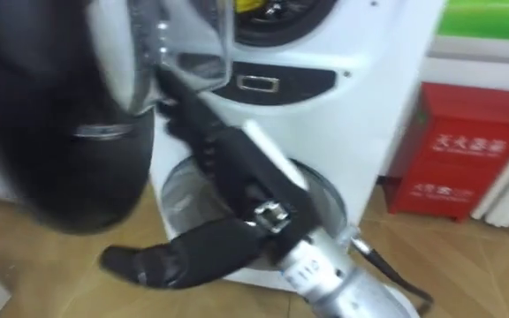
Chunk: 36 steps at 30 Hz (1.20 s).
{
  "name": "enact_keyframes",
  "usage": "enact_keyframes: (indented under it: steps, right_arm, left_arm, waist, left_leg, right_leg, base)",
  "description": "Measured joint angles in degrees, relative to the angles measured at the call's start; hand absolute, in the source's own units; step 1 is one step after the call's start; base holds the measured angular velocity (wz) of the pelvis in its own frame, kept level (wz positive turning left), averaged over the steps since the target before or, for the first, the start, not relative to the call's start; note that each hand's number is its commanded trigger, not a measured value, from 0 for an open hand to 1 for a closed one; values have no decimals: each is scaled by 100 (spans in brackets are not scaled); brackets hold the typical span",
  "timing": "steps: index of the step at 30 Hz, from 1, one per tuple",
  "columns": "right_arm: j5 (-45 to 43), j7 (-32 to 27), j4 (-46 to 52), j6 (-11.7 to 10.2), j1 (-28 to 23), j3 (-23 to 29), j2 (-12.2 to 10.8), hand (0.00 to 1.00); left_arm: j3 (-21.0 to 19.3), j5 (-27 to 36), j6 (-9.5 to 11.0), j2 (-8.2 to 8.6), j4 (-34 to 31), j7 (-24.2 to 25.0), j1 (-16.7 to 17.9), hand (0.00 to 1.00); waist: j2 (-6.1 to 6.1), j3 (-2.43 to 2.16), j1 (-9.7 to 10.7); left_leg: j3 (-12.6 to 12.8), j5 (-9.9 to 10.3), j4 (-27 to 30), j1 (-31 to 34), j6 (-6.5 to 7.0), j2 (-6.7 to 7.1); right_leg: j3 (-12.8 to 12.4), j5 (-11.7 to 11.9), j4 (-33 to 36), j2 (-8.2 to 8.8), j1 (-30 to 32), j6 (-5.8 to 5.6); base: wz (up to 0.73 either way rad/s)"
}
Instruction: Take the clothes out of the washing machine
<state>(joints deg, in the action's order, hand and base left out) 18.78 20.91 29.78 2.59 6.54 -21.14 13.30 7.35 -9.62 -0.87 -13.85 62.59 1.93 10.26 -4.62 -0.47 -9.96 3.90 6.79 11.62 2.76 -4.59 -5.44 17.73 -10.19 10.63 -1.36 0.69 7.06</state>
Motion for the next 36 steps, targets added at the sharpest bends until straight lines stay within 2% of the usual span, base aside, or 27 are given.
enact_keyframes:
  steps: [1,2,5,10,13,16,25,31,33,36]
  right_arm:
    - [23,156,-2,-8,152,-119,-3,0]
    - [26,305,-13,-15,283,-233,5,0]
    - [30,652,-23,-14,339,-423,20,0]
    - [155,872,-37,-11,338,-473,130,0]
    - [159,886,-37,-11,338,-473,239,0]
    - [149,886,-37,-11,339,-473,247,0]
    - [149,882,-36,-11,339,-457,269,0]
    - [9,883,-35,-11,289,-337,287,0]
    - [-169,858,-53,-11,231,-201,312,0]
    - [-749,585,-147,-14,-3,-16,348,0]
  left_arm:
    - [-45,10,0,2,7,2,4,0]
    - [-72,32,-2,-2,18,2,0,0]
    - [-85,261,-4,3,41,9,-62,0]
    - [-90,376,-4,11,42,3,-83,0]
    - [-90,375,-5,0,42,-17,-149,0]
    - [-89,375,-5,-1,47,-15,-179,0]
    - [-89,375,-6,0,79,-16,-190,0]
    - [-215,374,-18,46,158,-22,-169,0]
    - [-233,375,-40,46,159,-24,-145,0]
    - [-281,378,-60,88,159,-142,-114,0]
  waist:
    - [-27,-17,-119]
    - [-73,-9,-206]
    - [-148,37,-342]
    - [-91,88,-408]
    - [-65,111,-410]
    - [-47,134,-398]
    - [-61,125,-378]
    - [-45,135,-251]
    - [-40,139,-149]
    - [-38,139,-81]
  left_leg:
    - [7,0,-17,-12,-1,15]
    - [4,4,-31,-53,-6,29]
    - [-20,27,-31,-63,14,81]
    - [6,60,-105,-148,47,131]
    - [46,65,-120,-153,56,147]
    - [62,65,-126,-133,56,151]
    - [72,65,-137,-148,56,165]
    - [69,72,-122,-157,67,169]
    - [71,76,-120,-174,72,180]
    - [69,87,-137,-241,92,203]
  right_leg:
    - [21,-19,-6,12,-23,-11]
    - [38,-36,-29,22,-89,-30]
    - [101,-54,-148,39,-199,-82]
    - [83,-26,-189,82,-319,-151]
    - [46,-31,-193,99,-309,-169]
    - [29,-32,-196,102,-279,-172]
    - [-5,-39,-198,117,-279,-184]
    - [8,-43,-200,125,-304,-191]
    - [49,-52,-214,129,-357,-205]
    - [-22,-90,-213,143,-357,-248]
  base:
    - [18]
    - [27]
    - [22]
    - [-3]
    - [-6]
    - [-3]
    - [-2]
    - [1]
    - [13]
    - [2]
